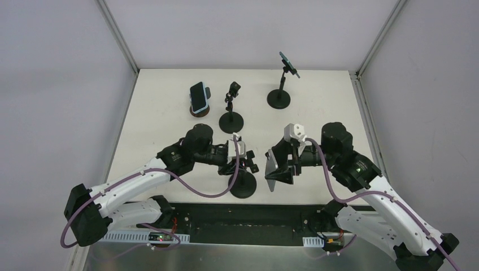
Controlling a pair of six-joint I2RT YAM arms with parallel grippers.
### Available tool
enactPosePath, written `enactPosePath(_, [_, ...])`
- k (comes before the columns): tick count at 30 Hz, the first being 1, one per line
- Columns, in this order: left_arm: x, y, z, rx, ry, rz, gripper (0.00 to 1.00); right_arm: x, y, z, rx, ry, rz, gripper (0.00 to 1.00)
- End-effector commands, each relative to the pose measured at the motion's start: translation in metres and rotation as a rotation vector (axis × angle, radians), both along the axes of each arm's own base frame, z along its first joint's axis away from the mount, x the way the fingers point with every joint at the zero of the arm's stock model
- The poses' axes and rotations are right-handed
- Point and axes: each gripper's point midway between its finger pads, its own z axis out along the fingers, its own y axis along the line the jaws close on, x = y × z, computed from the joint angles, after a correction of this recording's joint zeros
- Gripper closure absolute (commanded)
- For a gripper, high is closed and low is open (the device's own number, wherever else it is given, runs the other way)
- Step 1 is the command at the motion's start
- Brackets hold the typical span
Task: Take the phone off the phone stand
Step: Remove the phone from the phone stand, then place the phone at the center of the board.
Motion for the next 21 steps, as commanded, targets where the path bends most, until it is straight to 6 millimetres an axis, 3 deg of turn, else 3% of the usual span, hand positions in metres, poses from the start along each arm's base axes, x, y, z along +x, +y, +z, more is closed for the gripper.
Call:
enactPosePath(1, [0.037, 0.027, 0.006, 0.043, -0.03, 0.245, 1.0, 0.049, -0.004, 0.011, 0.085, 0.202, -0.402, 1.0])
enactPosePath(4, [0.047, 0.039, 0.017, 0.022, -0.063, 0.329, 1.0, 0.1, -0.032, -0.006, 0.083, 0.381, -0.833, 1.0])
enactPosePath(7, [0.051, 0.047, 0.025, 0.009, -0.076, 0.383, 1.0, 0.132, -0.078, -0.038, -0.061, 0.443, -1.219, 1.0])
enactPosePath(11, [0.058, 0.056, 0.032, -0.002, -0.094, 0.446, 1.0, 0.138, -0.12, -0.079, -0.287, 0.545, -1.511, 1.0])
enactPosePath(15, [0.063, 0.064, 0.04, -0.024, -0.104, 0.512, 1.0, 0.135, -0.154, -0.122, -0.518, 0.651, -1.677, 1.0])
enactPosePath(18, [0.063, 0.069, 0.045, -0.045, -0.138, 0.527, 1.0, 0.139, -0.175, -0.148, -0.669, 0.674, -1.758, 1.0])
enactPosePath(21, [0.063, 0.075, 0.047, -0.063, -0.175, 0.541, 1.0, 0.144, -0.183, -0.17, -0.786, 0.701, -1.766, 1.0])
